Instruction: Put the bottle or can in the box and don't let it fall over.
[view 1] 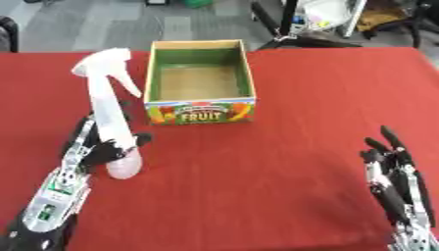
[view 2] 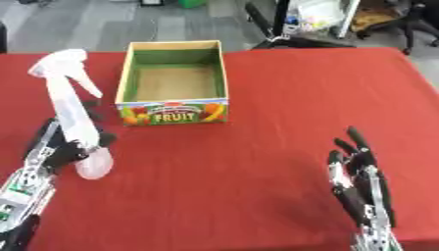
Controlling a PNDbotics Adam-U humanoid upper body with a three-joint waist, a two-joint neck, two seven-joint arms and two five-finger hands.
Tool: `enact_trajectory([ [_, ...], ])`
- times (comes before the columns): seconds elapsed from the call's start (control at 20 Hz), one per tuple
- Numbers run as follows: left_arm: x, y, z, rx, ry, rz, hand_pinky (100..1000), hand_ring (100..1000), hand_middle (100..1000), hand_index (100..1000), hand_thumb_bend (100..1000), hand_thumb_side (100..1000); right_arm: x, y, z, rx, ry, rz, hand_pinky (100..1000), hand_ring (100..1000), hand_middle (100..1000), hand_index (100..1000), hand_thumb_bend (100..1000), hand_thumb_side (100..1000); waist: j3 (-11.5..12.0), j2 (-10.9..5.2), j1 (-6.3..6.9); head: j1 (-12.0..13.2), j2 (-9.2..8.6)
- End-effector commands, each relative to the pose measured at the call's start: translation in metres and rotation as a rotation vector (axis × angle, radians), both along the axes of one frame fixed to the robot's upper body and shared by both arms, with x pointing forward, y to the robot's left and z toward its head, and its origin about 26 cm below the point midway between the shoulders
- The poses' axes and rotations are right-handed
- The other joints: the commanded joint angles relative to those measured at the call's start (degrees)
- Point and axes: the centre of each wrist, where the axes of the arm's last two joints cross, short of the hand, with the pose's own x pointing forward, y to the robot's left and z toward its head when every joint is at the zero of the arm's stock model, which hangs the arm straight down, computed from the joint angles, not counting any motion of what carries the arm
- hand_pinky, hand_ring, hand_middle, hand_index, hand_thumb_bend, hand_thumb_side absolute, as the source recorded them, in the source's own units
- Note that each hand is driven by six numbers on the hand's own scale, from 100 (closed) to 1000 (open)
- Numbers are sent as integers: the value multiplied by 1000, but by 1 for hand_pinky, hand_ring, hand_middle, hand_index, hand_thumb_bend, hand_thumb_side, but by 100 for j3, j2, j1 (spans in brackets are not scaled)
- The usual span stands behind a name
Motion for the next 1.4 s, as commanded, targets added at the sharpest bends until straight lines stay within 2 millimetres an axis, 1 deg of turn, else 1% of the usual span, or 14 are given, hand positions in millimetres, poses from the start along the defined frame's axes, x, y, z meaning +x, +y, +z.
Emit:
enact_trajectory([
  [0.05,1,3,4,40,-5,7,484,169,298,581,443,100,2,-3,7,-13,-22,8,795,893,1000,948,100,470,14,-57,-2,-13,-35],
  [0.15,1,3,4,35,-6,25,401,100,205,485,353,100,2,-3,7,-12,-21,9,795,893,1000,948,100,470,17,-58,-4,-16,-32],
  [0.25,1,3,5,23,-20,46,293,100,102,371,228,100,2,-3,7,-12,-20,9,795,893,1000,948,100,470,15,-56,-5,-18,-43],
  [0.3,1,3,7,14,-31,63,250,100,100,333,198,100,2,-3,7,-12,-20,9,795,893,1000,948,100,470,11,-54,-5,-20,-54],
  [0.35,1,3,9,7,-43,80,211,100,100,294,189,100,2,-3,7,-12,-20,8,795,893,1000,948,100,470,7,-53,-4,-22,-61],
  [0.5,-1,4,24,8,-87,100,175,100,100,245,128,100,2,-4,7,-13,-22,5,795,893,1000,948,100,470,-8,-50,5,-35,-80],
  [0.55,-1,5,33,12,-110,101,169,100,100,236,106,100,2,-4,7,-13,-22,4,795,893,1000,948,100,470,-11,-51,11,-41,-82],
  [0.65,-1,8,57,14,-163,103,168,100,100,234,103,100,2,-4,7,-14,-22,3,795,893,1000,948,100,470,-21,-58,20,-43,-75],
  [0.85,10,15,114,-5,-270,108,170,100,100,233,100,100,2,-3,7,-18,-19,12,795,893,1000,948,100,470,-77,-82,28,-54,-80],
  [0.9,12,16,121,-11,-280,110,170,100,100,233,100,100,3,-3,7,-18,-19,14,795,893,1000,948,100,470,-85,-83,28,-54,-84],
  [1.05,15,17,129,-22,-296,110,177,100,100,236,100,100,2,-2,6,-17,-15,19,795,893,1000,948,100,470,-117,-103,12,-17,-91],
  [1.2,27,20,143,-49,-329,131,184,100,100,242,100,100,4,9,6,-14,-12,67,795,893,1000,948,100,470,-465,-108,-27,254,-136],
  [1.3,37,13,147,-78,-317,134,190,100,100,245,100,100,7,15,8,-9,-18,94,795,893,1000,948,100,470,-682,-75,-40,398,-173],
  [1.4,49,4,151,-107,-298,120,192,100,100,248,100,100,10,19,11,-4,-26,112,795,892,1000,948,100,470,-817,-37,-44,474,-211],
])
